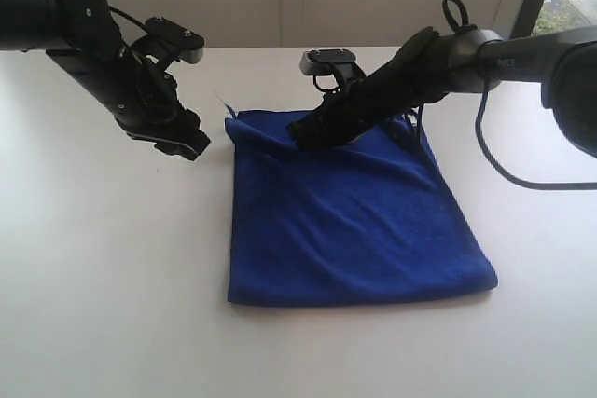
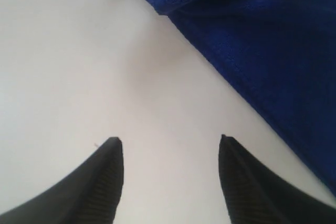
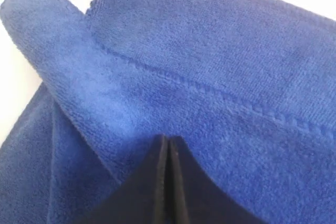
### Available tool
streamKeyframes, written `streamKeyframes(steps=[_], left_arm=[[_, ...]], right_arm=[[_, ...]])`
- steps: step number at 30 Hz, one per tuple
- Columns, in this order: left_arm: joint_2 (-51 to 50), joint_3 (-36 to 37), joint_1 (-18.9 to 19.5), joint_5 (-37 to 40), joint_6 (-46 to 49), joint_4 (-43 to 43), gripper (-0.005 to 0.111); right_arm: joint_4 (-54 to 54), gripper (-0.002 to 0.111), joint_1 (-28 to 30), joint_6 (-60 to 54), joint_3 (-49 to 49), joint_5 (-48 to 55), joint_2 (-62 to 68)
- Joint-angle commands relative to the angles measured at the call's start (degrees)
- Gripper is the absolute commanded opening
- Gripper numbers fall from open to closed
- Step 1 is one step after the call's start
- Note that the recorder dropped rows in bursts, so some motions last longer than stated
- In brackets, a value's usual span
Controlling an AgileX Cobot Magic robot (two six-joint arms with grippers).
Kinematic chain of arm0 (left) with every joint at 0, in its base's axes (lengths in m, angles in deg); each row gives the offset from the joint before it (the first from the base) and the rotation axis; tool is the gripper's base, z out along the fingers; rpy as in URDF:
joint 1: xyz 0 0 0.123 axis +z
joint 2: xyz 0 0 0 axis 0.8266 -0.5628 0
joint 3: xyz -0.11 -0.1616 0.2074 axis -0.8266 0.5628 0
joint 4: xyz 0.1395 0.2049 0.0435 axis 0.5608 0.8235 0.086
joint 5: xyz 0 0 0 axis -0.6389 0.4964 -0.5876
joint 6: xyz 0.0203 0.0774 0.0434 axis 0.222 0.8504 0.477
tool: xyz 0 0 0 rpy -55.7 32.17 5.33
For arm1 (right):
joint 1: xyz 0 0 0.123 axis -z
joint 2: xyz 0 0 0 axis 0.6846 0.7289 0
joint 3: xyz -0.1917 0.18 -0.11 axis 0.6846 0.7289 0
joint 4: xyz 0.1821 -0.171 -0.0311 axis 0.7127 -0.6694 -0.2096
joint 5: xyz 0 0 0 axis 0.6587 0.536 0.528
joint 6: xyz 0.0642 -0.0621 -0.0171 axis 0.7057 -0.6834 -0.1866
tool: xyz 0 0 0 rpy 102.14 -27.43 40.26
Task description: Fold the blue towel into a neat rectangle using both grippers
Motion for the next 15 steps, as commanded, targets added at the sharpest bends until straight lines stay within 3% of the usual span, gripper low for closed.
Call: streamKeyframes(steps=[1,5,7,15], left_arm=[[3.3,0.1,0.0,6.0,0.4,-0.6,0.059],[7.6,0.1,0.0,19.8,0.4,-0.6,0.059],[7.9,0.1,0.0,22.3,0.4,-2.1,0.059],[7.9,2.9,0.0,18.1,8.7,-18.9,0.053]], right_arm=[[-1.5,0.000,0.3,2.7,-0.8,-2.9,-4.8],[-3.5,0.000,2.3,5.2,-0.8,-2.0,-10.2],[-5.7,0.000,3.6,8.0,-0.7,0.2,-12.1],[-38.6,0.000,5.2,32.2,0.2,14.8,-18.4]])
